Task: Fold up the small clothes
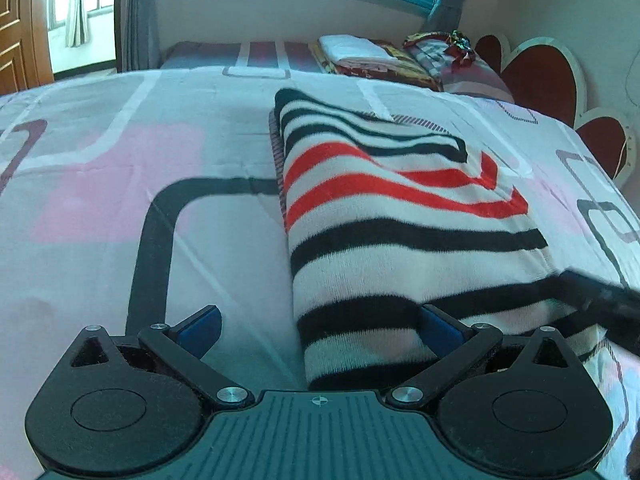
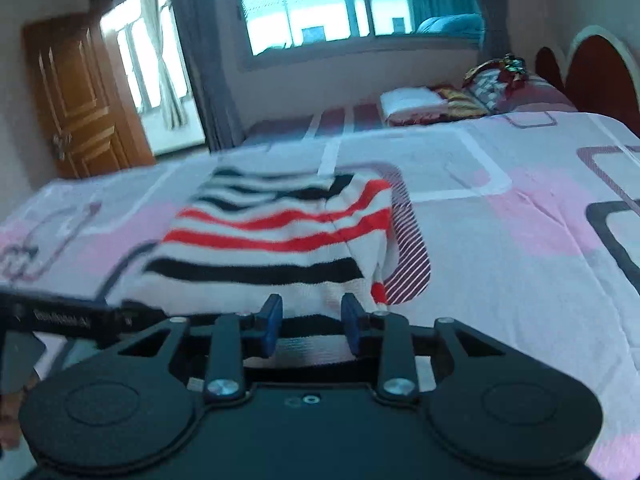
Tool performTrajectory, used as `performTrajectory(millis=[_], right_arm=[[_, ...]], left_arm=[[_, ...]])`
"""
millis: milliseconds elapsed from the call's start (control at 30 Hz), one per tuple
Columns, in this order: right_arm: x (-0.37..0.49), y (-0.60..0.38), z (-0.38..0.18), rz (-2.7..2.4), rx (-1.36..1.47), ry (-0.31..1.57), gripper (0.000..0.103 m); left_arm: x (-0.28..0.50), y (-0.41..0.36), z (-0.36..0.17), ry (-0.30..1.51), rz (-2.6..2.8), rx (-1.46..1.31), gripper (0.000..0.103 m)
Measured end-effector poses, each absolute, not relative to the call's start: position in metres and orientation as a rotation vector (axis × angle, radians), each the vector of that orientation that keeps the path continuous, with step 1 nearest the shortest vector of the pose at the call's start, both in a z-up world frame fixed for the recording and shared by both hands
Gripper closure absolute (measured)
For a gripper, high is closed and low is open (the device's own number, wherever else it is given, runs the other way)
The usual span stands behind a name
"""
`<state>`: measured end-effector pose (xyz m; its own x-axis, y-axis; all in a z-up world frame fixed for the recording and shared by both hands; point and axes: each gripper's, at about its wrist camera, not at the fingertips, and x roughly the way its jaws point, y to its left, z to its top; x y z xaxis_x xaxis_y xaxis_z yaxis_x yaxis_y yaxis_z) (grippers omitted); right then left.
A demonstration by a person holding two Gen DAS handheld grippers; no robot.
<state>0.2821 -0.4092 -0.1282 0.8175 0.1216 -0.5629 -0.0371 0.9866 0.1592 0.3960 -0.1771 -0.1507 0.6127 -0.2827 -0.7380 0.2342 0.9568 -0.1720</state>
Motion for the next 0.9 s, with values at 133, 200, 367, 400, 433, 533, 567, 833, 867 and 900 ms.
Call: performTrajectory(millis=[133,200,367,400,433,533,567,833,867,900], right_arm=[[0.275,-0.406,-0.143,0.084,0.118,0.632,0.069],[0.274,-0.406,-0.145,0.088,0.111,0.654,0.069],[0.271,-0.406,-0.143,0.086,0.124,0.682,0.069],[0.271,-0.406,-0.14,0.087,0.135,0.685,0.066],[0.272,-0.407,-0.138,0.09,0.149,0.684,0.06],[0.273,-0.411,-0.128,0.101,0.197,0.673,0.049],[0.274,-0.411,-0.125,0.1,0.198,0.669,0.048],[0.285,-0.416,-0.116,0.085,0.201,0.668,0.03],[0.287,-0.418,-0.116,0.084,0.215,0.67,0.029],[0.29,-0.421,-0.115,0.083,0.232,0.674,0.028]], left_arm=[[0.395,-0.175,-0.157,0.876,-0.298,-0.083,0.0],[0.394,-0.176,-0.155,0.88,-0.296,-0.074,0.0],[0.39,-0.181,-0.147,0.873,-0.281,-0.036,0.0],[0.389,-0.182,-0.145,0.872,-0.281,-0.029,0.0],[0.389,-0.182,-0.143,0.869,-0.282,-0.024,0.0],[0.388,-0.183,-0.138,0.859,-0.274,-0.008,0.0],[0.388,-0.183,-0.135,0.859,-0.271,-0.007,0.0],[0.396,-0.179,-0.125,0.854,-0.252,-0.028,0.0],[0.399,-0.178,-0.125,0.853,-0.246,-0.031,0.0],[0.401,-0.177,-0.125,0.854,-0.243,-0.036,0.0]])
